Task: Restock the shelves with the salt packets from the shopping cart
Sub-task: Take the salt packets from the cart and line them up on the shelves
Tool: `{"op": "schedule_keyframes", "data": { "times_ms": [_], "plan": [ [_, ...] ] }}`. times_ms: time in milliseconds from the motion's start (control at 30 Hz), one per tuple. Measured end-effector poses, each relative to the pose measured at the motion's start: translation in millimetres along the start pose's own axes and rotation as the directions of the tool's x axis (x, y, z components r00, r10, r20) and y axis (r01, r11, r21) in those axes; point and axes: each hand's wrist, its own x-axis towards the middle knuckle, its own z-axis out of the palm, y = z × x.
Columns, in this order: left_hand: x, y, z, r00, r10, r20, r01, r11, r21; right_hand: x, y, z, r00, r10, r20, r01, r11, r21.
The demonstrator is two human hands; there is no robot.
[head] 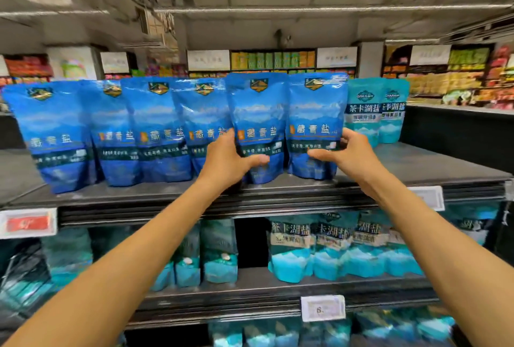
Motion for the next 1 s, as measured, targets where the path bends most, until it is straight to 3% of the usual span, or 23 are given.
{"op": "schedule_keyframes", "data": {
  "times_ms": [67,167,333,633,1000],
  "plan": [
    [-7.0,1.2,-5.4,0.998,0.056,0.022,-0.06,0.949,0.31,-1.6,-0.5,-2.2,0.999,-0.025,-0.022,0.02,0.981,-0.192],
    [-8.8,8.7,-6.2,0.998,0.012,0.063,-0.041,0.872,0.488,-1.5,-2.0,-0.9,0.994,-0.097,-0.06,0.069,0.931,-0.359],
    [-4.8,12.3,-2.7,0.998,0.031,0.055,-0.057,0.83,0.555,6.4,0.1,-1.1,0.991,-0.089,-0.096,0.035,0.888,-0.458],
    [-4.0,11.9,4.5,0.993,0.101,0.057,-0.115,0.779,0.617,5.3,1.0,1.0,0.992,-0.113,-0.058,0.076,0.894,-0.441],
    [-22.6,4.0,2.6,0.973,0.23,-0.014,-0.169,0.754,0.635,-5.5,7.3,-3.5,0.994,-0.031,-0.109,-0.03,0.855,-0.517]
  ]
}}
